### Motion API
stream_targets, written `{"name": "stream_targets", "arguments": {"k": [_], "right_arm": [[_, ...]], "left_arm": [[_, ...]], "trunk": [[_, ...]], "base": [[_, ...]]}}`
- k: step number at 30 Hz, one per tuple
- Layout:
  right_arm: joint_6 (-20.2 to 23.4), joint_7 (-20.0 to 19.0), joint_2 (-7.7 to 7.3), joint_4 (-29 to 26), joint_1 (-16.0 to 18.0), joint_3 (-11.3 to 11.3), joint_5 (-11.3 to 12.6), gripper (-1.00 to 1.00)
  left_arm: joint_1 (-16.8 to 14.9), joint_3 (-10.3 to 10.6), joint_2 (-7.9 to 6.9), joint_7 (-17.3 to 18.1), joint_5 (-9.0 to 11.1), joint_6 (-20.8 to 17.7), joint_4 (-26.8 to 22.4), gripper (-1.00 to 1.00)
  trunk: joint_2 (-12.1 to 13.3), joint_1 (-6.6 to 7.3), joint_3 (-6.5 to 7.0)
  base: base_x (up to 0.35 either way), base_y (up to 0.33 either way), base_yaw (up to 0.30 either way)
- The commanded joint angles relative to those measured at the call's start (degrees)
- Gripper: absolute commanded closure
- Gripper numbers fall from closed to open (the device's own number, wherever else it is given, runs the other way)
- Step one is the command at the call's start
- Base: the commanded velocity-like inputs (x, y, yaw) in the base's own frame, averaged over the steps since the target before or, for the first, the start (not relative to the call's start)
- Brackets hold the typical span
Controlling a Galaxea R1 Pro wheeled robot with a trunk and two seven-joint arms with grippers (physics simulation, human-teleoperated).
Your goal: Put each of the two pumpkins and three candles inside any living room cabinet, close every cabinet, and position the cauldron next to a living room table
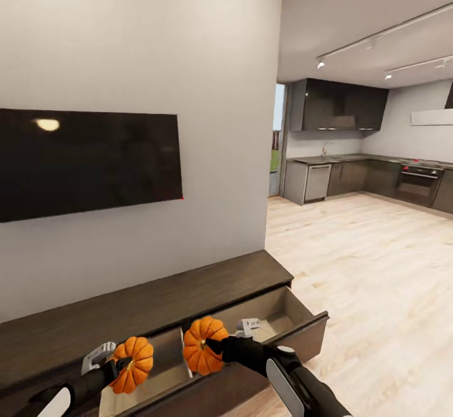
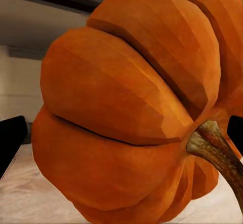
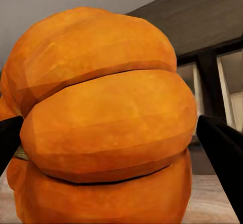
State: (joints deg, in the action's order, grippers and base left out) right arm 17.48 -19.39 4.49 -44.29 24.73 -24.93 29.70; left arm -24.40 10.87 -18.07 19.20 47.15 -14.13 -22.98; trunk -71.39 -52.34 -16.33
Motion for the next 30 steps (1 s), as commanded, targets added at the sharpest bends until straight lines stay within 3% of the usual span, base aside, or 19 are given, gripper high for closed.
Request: {"name": "stream_targets", "arguments": {"k": [1,15,30], "right_arm": [[0.37,0.06,-0.01,-0.09,0.05,0.02,0.71,1.0],[0.14,-0.53,-0.42,-0.09,0.02,0.05,0.82,1.0],[0.1,-0.57,-0.45,-0.09,0.01,0.05,0.92,1.0]], "left_arm": [[-0.08,0.12,-0.04,0.05,0.67,-0.29,-0.05,1.0],[-0.07,0.12,-0.04,-0.02,0.79,-0.29,-0.05,1.0],[-0.09,0.12,-0.04,-0.04,0.76,-0.2,-0.05,1.0]], "trunk": [[-0.05,-0.02,-0.06],[-0.05,-0.02,-0.06],[-0.05,-0.02,-0.06]], "base": [[0.139,0.01,0.274],[0.204,-0.024,0.265],[0.283,0.01,0.039]]}}
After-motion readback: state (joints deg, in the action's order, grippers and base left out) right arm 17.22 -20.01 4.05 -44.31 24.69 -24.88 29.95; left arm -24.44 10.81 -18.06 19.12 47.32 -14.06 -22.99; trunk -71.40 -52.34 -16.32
